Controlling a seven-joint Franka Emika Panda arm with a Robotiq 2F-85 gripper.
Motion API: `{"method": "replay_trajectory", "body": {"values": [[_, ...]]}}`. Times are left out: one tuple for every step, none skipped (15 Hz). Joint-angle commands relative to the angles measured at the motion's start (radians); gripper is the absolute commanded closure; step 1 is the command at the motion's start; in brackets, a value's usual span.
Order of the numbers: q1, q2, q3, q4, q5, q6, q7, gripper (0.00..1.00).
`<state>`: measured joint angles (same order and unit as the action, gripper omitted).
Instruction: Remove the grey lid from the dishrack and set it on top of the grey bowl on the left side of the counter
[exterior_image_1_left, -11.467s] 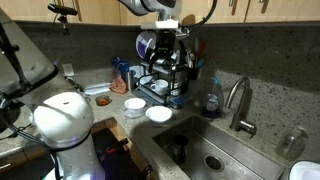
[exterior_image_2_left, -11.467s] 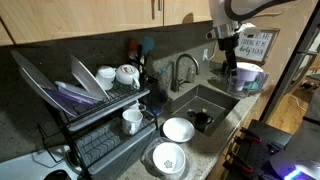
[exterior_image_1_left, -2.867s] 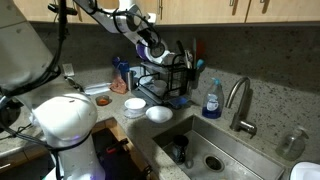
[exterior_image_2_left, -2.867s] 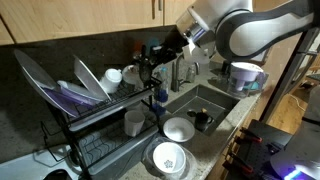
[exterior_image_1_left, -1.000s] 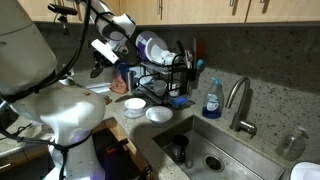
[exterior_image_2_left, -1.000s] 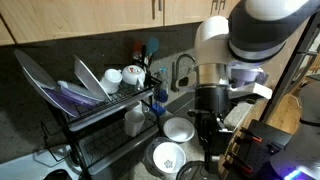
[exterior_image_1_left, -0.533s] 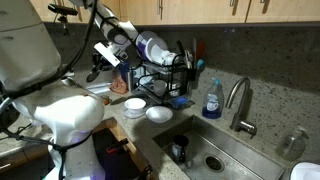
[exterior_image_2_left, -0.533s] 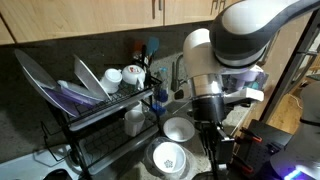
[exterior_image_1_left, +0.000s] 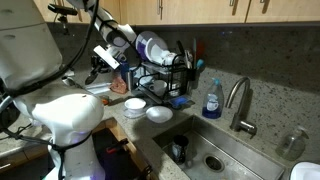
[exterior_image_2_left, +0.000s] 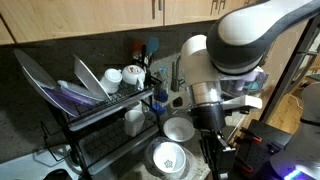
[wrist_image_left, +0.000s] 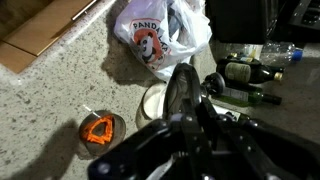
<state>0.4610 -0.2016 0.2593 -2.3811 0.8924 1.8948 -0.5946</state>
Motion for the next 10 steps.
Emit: {"method": "replay_trajectory", "body": {"values": [[-0.016,0.106,0.047,0.038,0.046,0.022,-0.127,0.97],[-0.016,0.138,0.056,0.045,0.062,0.023,-0.171,0.97],[-0.018,0.164,0.064,0.051,0.077,0.025,-0.204,0.97],[-0.02,0.189,0.072,0.052,0.099,0.045,-0.238,0.97],[-0.022,0.21,0.079,0.052,0.119,0.063,-0.264,0.97],[-0.024,0.234,0.085,0.055,0.149,0.088,-0.292,0.97],[-0.028,0.257,0.089,0.059,0.185,0.107,-0.318,0.97],[-0.031,0.283,0.093,0.064,0.215,0.131,-0.336,0.97],[-0.034,0.306,0.095,0.071,0.244,0.148,-0.355,0.97],[-0.035,0.325,0.096,0.075,0.27,0.16,-0.372,0.97]]}}
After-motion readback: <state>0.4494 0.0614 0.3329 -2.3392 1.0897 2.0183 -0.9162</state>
